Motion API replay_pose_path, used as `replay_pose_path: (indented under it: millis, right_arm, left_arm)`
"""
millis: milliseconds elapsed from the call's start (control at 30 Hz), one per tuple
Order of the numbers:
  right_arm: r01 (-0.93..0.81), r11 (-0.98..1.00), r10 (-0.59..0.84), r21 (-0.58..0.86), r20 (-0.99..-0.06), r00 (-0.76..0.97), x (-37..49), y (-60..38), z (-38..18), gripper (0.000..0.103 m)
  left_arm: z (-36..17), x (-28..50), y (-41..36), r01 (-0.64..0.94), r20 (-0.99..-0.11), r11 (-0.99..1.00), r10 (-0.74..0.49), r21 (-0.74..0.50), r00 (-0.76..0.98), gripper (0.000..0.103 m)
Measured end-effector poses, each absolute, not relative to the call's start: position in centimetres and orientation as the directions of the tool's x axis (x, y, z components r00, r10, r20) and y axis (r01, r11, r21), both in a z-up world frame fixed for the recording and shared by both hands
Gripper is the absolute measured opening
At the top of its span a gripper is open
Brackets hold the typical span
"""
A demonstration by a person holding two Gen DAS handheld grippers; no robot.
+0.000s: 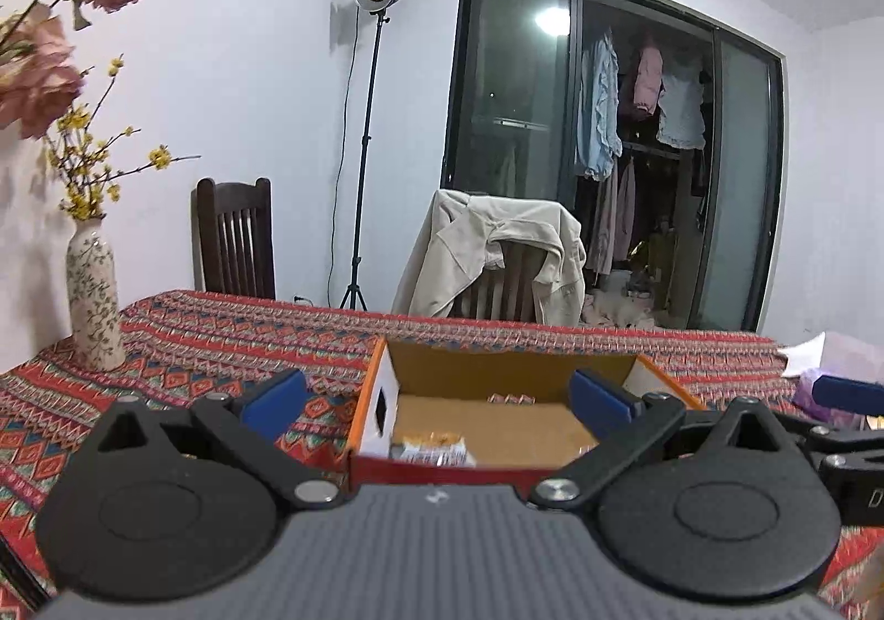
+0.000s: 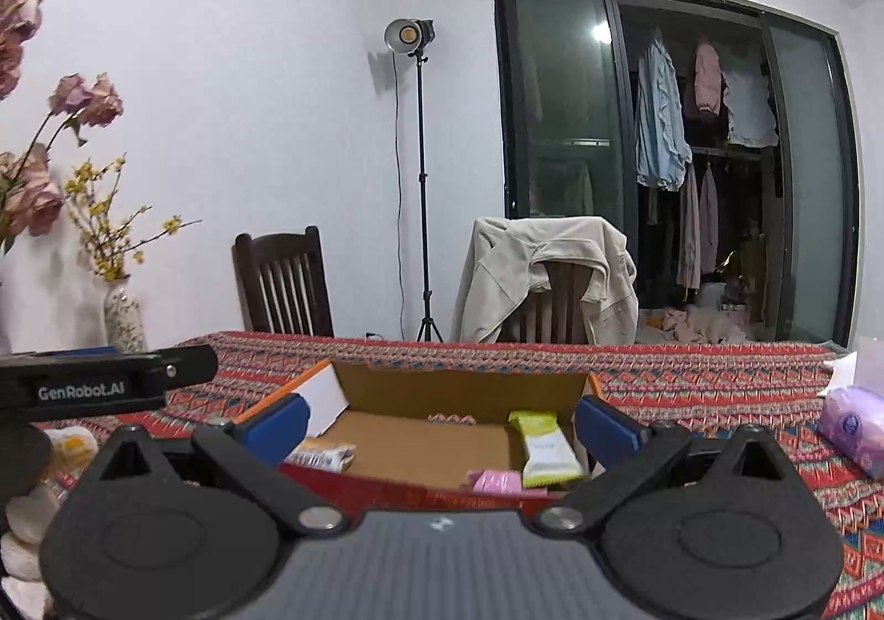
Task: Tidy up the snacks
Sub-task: 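Return both tools to the pile and grasp the gold oat crisp packet with the right tool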
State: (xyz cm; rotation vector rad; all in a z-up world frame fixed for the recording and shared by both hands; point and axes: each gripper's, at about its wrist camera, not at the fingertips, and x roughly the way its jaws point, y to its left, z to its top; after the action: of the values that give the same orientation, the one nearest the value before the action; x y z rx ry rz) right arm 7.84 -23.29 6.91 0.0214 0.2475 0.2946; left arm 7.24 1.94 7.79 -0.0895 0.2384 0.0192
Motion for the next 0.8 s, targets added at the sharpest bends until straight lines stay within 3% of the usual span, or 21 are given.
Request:
replay_pose_path:
  millis: [533,800]
  right_arm:
    - [-0.296,0.952,0.304,0.077,-0.347,0.887,2.9,-22.3,2.4,0.103]
    - [-0.277,0.956,0.291,0.093,-0.393,0.872,4.8,-22.1,2.2,0.102]
  left_arm:
    - [3.2,2.8,6.5,-0.108,-0.355,0.989,0.067,-0.099,0.932,0.103]
    - [2.9,2.4,7.4,-0.115,-0.37,0.988,0.069,-0.104,0.926,0.103]
